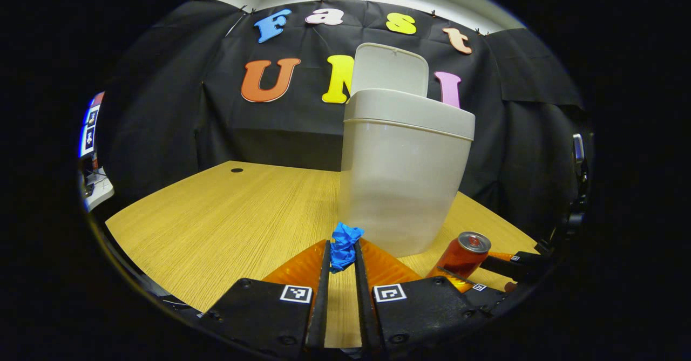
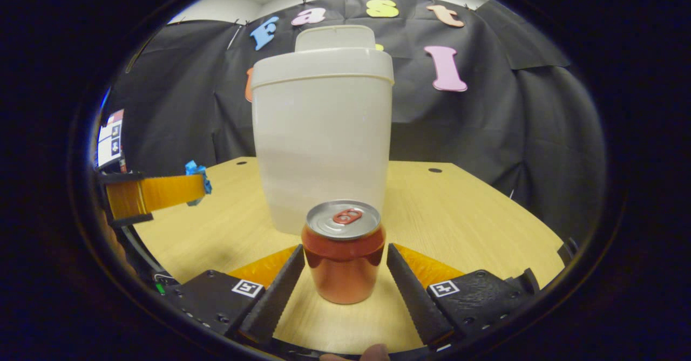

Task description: Press the lid of the desktop garbage bin to open it, pick up the crumpled paper on the desktop and throw it into the bin, then pick up the pop can on the desktop and drop it into the bin, and finally close the garbage bin lid.

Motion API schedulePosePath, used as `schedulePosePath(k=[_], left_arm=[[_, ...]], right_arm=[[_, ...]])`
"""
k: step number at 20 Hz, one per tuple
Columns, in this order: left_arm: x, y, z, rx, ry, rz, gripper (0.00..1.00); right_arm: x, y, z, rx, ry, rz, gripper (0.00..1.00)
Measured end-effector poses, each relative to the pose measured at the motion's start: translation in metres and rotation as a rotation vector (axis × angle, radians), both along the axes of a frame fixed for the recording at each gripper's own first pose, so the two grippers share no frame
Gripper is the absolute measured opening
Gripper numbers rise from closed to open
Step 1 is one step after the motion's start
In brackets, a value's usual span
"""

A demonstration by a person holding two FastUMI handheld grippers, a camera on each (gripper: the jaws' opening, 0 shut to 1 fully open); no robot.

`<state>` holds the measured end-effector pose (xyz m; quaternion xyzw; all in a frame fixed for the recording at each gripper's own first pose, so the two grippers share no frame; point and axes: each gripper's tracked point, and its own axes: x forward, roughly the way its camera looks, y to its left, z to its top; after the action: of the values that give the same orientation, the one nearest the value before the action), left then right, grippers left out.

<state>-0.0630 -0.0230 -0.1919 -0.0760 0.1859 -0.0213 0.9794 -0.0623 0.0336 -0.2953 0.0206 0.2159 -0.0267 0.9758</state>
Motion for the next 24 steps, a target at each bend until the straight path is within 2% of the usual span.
schedulePosePath(k=[5,9,11,12,13,16,24], left_arm=[[0.009,0.01,0.022,0.017,-0.054,0.013,0.28],[0.014,0.012,0.043,0.015,-0.099,0.019,0.28],[0.017,0.014,0.051,0.008,-0.118,0.019,0.27],[0.019,0.016,0.056,0.009,-0.13,0.02,0.28],[0.022,0.017,0.062,0.013,-0.142,0.021,0.28],[0.028,0.019,0.078,0.023,-0.176,0.022,0.27],[0.061,0.012,0.164,0.062,-0.324,-0.007,0.27]], right_arm=[[-0.001,0.0,-0.028,0.049,0.089,-0.009,0.95],[0.004,-0.003,-0.034,0.055,0.113,-0.018,0.95],[0.003,-0.004,-0.035,0.061,0.116,-0.023,0.92],[0.003,-0.004,-0.033,0.069,0.117,-0.02,0.83],[0.002,-0.003,-0.032,0.075,0.119,-0.015,0.83],[-0.001,-0.003,-0.021,0.093,0.094,-0.007,0.81],[-0.004,-0.035,0.02,0.048,-0.008,-0.028,0.8]])
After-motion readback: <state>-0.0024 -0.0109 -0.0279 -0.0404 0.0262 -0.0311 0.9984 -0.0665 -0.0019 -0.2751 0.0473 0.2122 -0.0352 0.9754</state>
